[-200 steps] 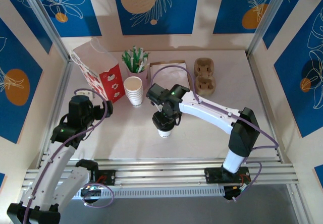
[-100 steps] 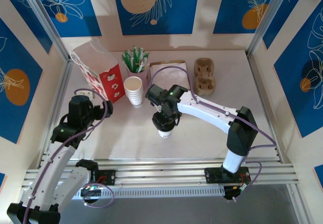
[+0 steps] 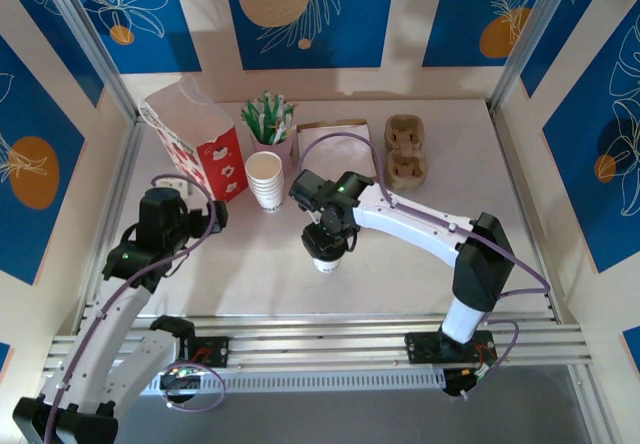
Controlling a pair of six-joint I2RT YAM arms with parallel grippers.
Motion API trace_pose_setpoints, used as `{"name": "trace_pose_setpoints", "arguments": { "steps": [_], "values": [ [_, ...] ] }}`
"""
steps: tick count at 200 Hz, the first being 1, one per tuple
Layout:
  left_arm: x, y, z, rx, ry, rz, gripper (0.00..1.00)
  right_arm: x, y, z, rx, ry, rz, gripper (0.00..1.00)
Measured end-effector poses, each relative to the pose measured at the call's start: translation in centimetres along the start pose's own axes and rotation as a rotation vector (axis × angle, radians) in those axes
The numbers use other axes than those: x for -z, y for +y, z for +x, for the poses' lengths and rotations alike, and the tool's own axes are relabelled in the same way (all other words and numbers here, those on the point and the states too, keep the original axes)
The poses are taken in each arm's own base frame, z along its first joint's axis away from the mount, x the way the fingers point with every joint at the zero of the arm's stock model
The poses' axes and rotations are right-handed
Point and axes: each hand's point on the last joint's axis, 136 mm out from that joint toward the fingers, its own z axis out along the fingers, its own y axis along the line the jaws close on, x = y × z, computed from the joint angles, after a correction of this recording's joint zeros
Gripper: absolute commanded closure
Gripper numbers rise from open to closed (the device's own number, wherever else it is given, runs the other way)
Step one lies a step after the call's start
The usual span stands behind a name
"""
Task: Pack the takeout coffee
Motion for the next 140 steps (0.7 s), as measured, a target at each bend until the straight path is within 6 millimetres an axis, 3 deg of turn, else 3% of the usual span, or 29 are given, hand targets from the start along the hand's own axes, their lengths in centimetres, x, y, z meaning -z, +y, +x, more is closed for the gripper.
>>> {"name": "trace_pose_setpoints", "arguments": {
  "steps": [121,140],
  "values": [
    [-0.9,-2.1,1.6,-0.069,0.109,0.063,0.02,-1.3,-0.1,0.0,-0.039,-0.003,-0.057,0.34],
    [-1.1,-2.3,1.9,-0.078,0.124,0.067,0.02,-1.2,-0.1,0.0,-0.039,-0.006,-0.059,0.3]
  ]
}}
